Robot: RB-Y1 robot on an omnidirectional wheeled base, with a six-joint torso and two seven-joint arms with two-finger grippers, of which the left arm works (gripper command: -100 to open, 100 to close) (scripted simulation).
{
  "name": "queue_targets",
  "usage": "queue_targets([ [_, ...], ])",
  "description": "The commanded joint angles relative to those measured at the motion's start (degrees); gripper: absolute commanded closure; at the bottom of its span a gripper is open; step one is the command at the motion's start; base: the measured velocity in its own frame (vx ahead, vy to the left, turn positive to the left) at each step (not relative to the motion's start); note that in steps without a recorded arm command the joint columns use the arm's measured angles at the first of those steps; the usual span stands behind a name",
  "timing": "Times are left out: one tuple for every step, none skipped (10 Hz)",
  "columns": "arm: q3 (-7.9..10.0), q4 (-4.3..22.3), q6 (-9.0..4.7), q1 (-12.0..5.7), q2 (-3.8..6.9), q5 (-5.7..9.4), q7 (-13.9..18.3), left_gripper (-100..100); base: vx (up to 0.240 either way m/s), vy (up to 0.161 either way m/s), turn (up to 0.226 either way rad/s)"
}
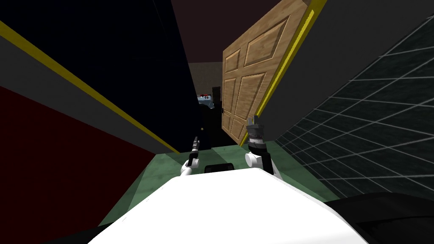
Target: Push the door open
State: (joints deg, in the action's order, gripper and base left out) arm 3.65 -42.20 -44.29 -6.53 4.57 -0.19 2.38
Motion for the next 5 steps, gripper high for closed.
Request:
queue_targets([
  [0.07, 1.6, -0.48, -0.78, -0.15, 0.03, 0.1, -100, 0.06, -0.005, 0.004],
  [0.07, 3.1, -0.76, -1.46, -0.32, 0.03, 0.3, -100, 0.072, -0.007, 0.01],
  [0.07, 3.7, -0.86, -1.7, -0.39, 0.03, 0.3, -100, 0.081, -0.018, 0.007],
  [0.08, 4.7, -1.06, -2.18, -0.54, 0.03, 0.5, -100, 0.076, -0.015, 0.009],
  [0.08, 6.3, -1.35, -2.89, -0.75, 0.04, 0.7, -100, 0.108, -0.023, 0.01],
])
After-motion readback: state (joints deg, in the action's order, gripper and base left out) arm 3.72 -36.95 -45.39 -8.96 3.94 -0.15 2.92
